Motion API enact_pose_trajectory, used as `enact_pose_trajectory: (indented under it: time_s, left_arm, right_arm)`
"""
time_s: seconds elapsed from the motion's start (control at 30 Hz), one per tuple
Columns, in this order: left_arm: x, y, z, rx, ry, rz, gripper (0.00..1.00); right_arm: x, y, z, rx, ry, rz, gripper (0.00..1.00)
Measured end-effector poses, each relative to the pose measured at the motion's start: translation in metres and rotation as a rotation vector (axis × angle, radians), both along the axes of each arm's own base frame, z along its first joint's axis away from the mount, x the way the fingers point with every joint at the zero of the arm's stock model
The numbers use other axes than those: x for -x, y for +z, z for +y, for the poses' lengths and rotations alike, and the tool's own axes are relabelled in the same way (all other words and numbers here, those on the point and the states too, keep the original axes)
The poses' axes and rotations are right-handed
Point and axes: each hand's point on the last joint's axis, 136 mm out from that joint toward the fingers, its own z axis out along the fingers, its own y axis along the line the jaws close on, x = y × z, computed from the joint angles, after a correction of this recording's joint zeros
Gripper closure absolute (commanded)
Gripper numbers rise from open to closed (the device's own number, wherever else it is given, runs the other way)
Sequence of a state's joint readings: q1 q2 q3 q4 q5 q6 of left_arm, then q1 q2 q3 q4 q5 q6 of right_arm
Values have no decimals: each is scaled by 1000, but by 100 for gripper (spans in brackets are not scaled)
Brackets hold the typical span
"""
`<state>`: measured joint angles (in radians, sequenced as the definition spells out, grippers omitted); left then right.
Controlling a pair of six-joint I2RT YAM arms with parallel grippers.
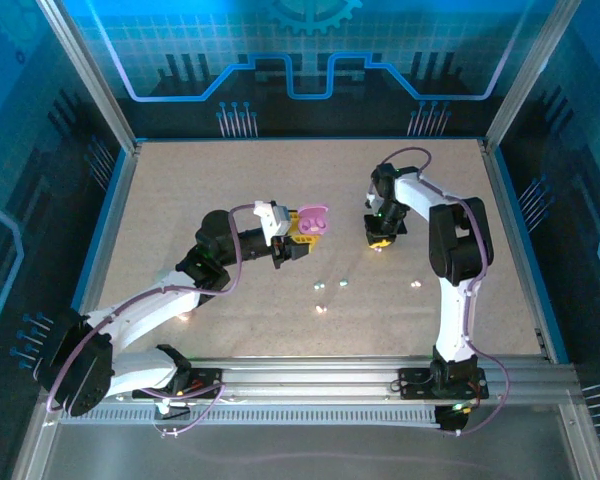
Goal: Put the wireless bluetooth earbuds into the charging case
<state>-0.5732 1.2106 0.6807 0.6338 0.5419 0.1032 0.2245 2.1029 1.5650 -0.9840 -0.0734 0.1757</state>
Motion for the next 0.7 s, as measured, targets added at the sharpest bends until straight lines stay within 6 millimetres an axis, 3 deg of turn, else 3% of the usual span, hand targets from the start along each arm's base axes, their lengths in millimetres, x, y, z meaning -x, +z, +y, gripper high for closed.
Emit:
enact_pose_trajectory:
  time_s: [0.13, 0.4, 0.53, 0.7]
  left_arm:
    - [-2, -7, 3, -7, 11, 11, 75]
    - [-19, -6, 19, 22, 69, 16, 75]
    - [-27, -5, 23, 39, 89, 24, 75]
    - [-31, -6, 24, 49, 94, 29, 75]
  right_arm:
    - [12, 34, 26, -206, -46, -48, 85]
    - [26, 155, 87, -795, -71, -192, 85]
    - [38, 186, 104, -1002, -57, -145, 84]
    - [49, 218, 111, -1128, -20, -121, 84]
